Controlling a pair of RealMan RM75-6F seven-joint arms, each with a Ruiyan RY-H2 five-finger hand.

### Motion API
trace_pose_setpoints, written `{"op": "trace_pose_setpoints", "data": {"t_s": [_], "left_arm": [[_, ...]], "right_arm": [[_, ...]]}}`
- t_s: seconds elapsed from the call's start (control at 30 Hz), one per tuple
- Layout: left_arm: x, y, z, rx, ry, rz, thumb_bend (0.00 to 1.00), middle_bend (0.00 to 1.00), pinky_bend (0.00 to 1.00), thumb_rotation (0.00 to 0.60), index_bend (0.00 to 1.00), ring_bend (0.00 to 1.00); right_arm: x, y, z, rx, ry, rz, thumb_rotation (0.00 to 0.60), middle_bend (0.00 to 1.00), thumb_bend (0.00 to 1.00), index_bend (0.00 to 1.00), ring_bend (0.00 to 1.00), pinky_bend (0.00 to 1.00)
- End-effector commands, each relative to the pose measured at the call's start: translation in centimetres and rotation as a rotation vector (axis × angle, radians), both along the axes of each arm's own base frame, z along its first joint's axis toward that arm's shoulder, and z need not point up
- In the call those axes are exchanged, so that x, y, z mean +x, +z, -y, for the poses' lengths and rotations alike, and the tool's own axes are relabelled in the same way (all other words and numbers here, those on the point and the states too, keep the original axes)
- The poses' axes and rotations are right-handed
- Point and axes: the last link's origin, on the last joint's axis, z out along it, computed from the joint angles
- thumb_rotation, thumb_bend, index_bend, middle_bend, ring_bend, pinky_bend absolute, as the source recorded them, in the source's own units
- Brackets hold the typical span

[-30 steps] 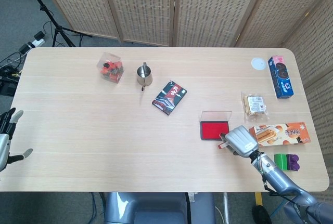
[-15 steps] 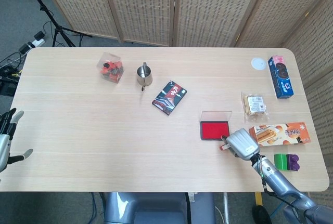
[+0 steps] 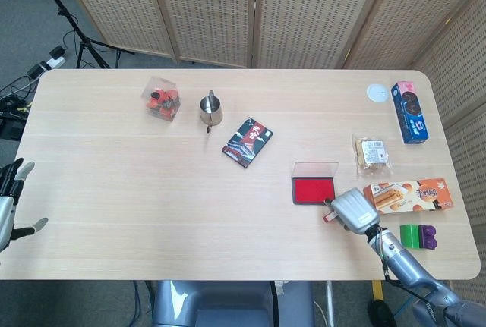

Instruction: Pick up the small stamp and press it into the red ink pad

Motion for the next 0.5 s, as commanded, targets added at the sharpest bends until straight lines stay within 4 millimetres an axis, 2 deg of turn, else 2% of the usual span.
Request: {"op": "trace_pose_setpoints", "data": {"t_s": [0.03,0.5], "left_arm": [[0.00,0.01,0.00,0.000,0.000,0.000,0.00,0.00,0.00,0.600,0.00,0.00],[0.01,0.01,0.04,0.002,-0.002,-0.001,0.00,0.00,0.00,0.600,0.00,0.00]], "right_arm": [[0.06,-0.04,-0.04,-0.001,0.004,0.000,0.600,0.95,0.36,0.56,1.00,1.00],[0.05,0.05,-0.31,0.005,0.008,0.001,0.600,0.95,0.35,0.51,1.00,1.00]]}}
